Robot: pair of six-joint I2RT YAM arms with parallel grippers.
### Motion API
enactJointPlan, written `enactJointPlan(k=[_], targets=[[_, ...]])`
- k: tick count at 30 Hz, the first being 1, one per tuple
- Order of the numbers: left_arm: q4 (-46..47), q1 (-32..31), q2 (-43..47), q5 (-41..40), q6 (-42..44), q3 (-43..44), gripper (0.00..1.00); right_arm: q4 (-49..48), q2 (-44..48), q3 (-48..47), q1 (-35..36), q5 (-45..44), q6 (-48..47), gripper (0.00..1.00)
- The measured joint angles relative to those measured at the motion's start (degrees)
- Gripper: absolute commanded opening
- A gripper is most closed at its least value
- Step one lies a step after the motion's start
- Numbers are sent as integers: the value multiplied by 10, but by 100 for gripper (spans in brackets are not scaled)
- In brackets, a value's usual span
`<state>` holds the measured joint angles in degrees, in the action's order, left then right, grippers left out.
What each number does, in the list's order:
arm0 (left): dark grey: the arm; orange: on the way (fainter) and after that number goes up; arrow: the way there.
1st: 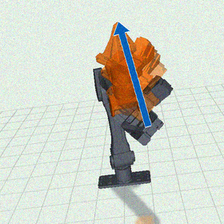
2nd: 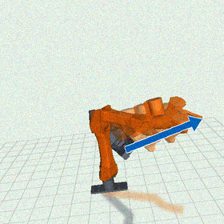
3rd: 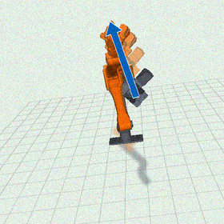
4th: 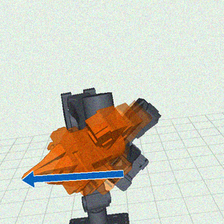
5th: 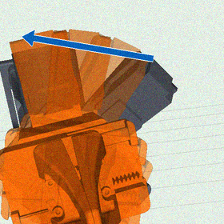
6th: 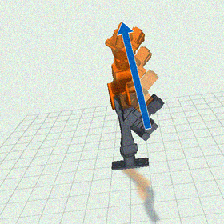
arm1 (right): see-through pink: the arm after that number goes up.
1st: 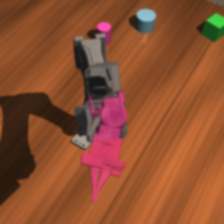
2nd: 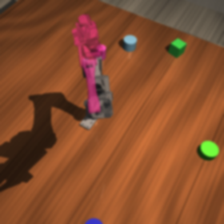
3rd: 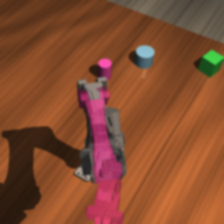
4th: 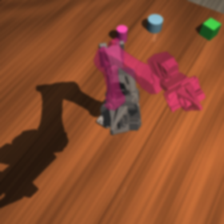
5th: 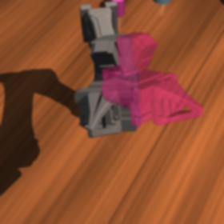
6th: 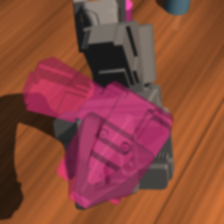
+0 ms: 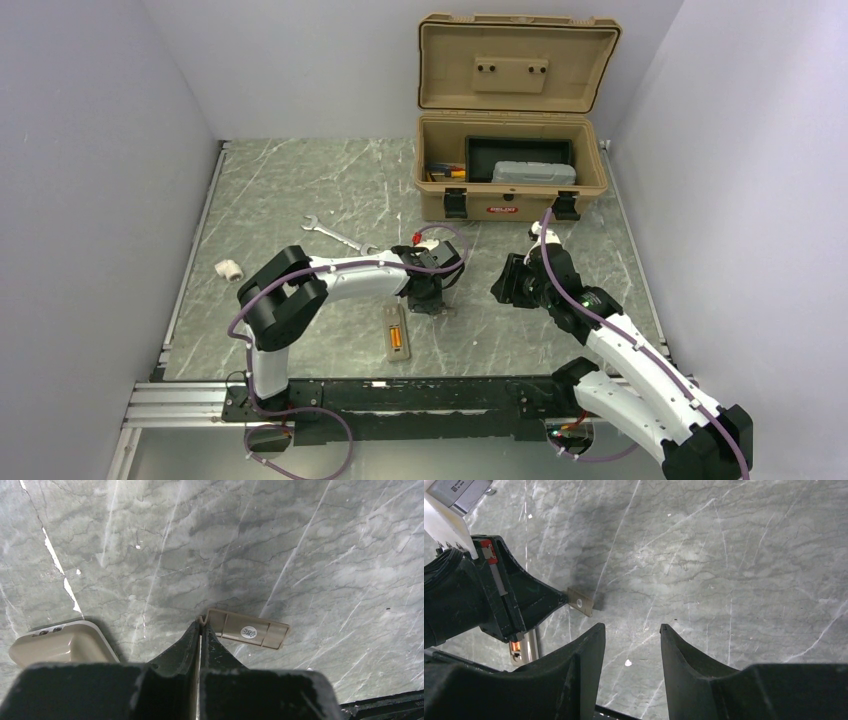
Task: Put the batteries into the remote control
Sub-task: Pick up the battery cover at the center of the board.
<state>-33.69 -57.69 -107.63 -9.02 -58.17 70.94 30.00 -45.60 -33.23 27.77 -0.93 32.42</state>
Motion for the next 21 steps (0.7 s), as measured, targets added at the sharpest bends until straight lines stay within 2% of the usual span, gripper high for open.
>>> enactJointPlan(k=[3,7,14,21], targets=[[0,0,0,-1,0,0,3,-2,2,2,0,9,-5,55],[10,0,0,0,0,-3,2,-26,15,19,0,57,-9,58],[55,0,27,9,2,-38,0,-129,8,86,-1,165,34,59],[95,0,87,16,2,-70,0,-186,-24,113,-1,211,71,57]])
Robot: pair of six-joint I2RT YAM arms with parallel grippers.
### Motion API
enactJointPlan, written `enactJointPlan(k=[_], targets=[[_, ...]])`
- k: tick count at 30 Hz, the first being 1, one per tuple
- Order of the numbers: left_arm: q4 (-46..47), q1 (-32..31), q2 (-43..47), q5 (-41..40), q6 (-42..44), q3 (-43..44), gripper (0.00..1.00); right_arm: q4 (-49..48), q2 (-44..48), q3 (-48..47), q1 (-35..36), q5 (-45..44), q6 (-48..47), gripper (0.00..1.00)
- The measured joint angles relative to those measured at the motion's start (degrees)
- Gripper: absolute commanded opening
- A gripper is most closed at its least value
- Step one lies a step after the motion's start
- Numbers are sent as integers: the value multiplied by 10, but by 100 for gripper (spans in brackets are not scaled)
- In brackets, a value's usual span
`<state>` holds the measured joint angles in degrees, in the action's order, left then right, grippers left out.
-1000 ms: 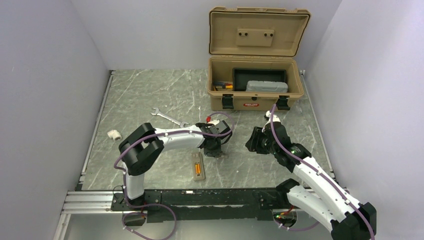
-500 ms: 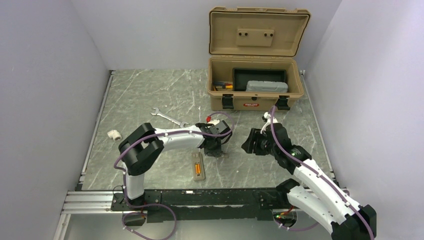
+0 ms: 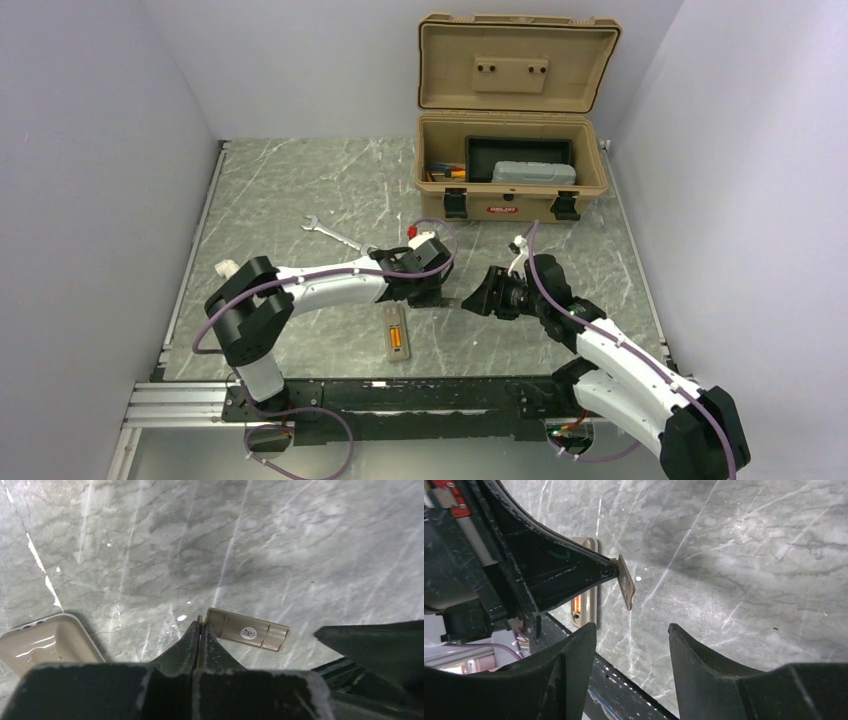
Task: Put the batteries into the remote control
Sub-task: Pick up the battery cover at the center of the board, then adjust the battery cover.
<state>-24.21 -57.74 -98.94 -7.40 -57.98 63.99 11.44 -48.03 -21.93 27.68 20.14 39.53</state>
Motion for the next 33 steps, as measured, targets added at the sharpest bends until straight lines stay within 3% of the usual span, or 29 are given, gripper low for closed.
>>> enactJointPlan(k=[10,21,33], targets=[[27,-2,19,2,0,-2,0,-59,-18,14,0,29,27,48],[44,-7,35,6,0,-24,0,-73,-41,14,0,29,31,42],[62,-16,47,14,-2,-39,0,-82,-58,14,0,30,32,29]])
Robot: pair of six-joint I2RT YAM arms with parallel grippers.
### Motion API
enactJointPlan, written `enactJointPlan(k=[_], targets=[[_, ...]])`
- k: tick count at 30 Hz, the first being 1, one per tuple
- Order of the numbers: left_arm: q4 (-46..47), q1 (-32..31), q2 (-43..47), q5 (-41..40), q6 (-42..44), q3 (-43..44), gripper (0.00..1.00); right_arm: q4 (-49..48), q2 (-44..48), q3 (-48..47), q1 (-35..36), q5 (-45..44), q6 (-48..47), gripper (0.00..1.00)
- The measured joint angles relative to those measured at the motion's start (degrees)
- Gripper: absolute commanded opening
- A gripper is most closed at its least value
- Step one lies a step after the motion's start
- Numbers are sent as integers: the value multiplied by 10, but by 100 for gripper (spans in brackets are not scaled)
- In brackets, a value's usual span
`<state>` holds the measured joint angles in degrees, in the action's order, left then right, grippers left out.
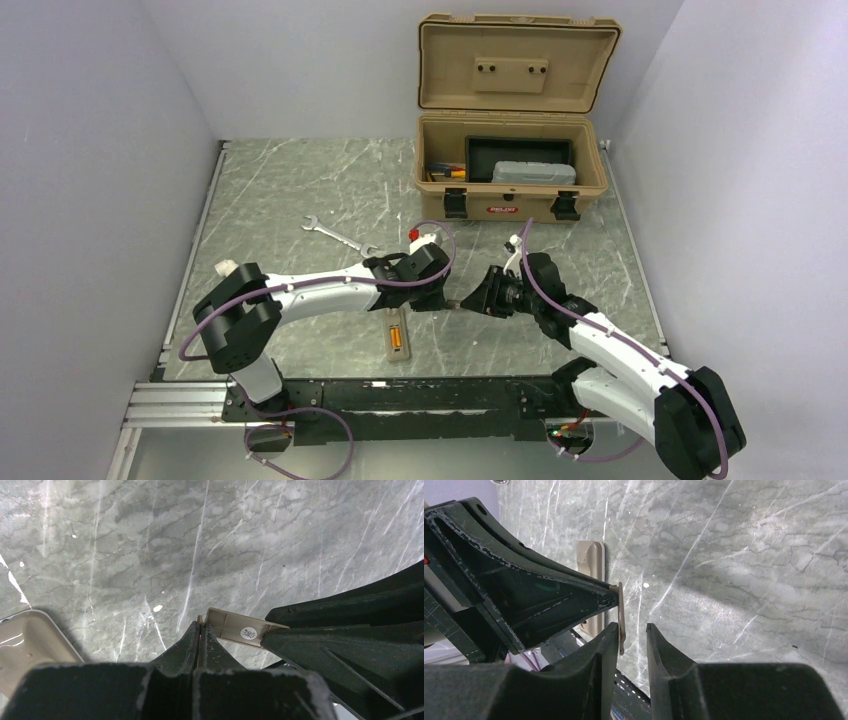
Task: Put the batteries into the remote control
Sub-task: Adjust the battery cover.
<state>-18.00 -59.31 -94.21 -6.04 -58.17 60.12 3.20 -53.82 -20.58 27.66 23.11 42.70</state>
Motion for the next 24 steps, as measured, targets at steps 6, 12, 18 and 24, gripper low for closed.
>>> enactJointPlan(k=[6,12,18,24], targets=[[6,-2,0,2,0,0,0,-7,-2,0,0,5,0,19],[7,-3,0,2,0,0,2,-22,-2,0,0,15,0,12],[9,-3,1,1,0,0,6,-29,-2,0,0,16,0,0],[5,-3,7,-1,0,0,23,-31,-2,0,-1,21,-2,0]])
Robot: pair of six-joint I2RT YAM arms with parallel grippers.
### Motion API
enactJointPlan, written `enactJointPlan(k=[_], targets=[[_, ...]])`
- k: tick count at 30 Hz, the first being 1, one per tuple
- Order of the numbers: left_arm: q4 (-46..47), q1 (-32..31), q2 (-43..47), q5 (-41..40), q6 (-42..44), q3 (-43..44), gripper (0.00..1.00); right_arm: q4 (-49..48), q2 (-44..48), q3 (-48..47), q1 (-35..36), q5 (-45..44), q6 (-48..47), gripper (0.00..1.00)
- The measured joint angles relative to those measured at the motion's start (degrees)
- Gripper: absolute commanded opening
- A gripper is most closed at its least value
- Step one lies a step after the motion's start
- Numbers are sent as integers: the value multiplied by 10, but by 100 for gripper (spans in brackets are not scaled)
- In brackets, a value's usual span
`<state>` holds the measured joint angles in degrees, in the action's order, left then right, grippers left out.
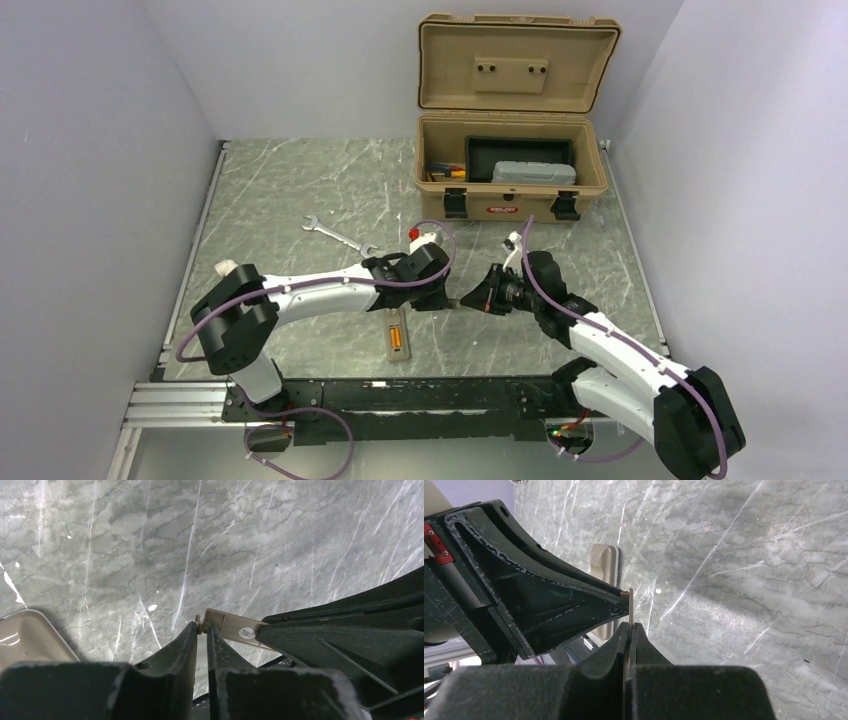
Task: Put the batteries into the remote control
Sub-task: Adjust the battery cover.
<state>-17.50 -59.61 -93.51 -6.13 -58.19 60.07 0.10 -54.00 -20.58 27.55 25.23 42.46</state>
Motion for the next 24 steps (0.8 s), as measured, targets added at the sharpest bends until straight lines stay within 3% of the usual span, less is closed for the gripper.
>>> enactJointPlan(k=[2,8,16,24], targets=[[2,0,0,1,0,0,32,1,1,0,0,0,-3,0],[0,-1,9,2,0,0,46,36,24,-3,0,-24,-26,0],[-14,5,73,5,-11,0,51,97,51,-36,0,-70,-87,0],[-12,74,164,68,-48,-10,64,77,152,-51,15,-96,-174,0]])
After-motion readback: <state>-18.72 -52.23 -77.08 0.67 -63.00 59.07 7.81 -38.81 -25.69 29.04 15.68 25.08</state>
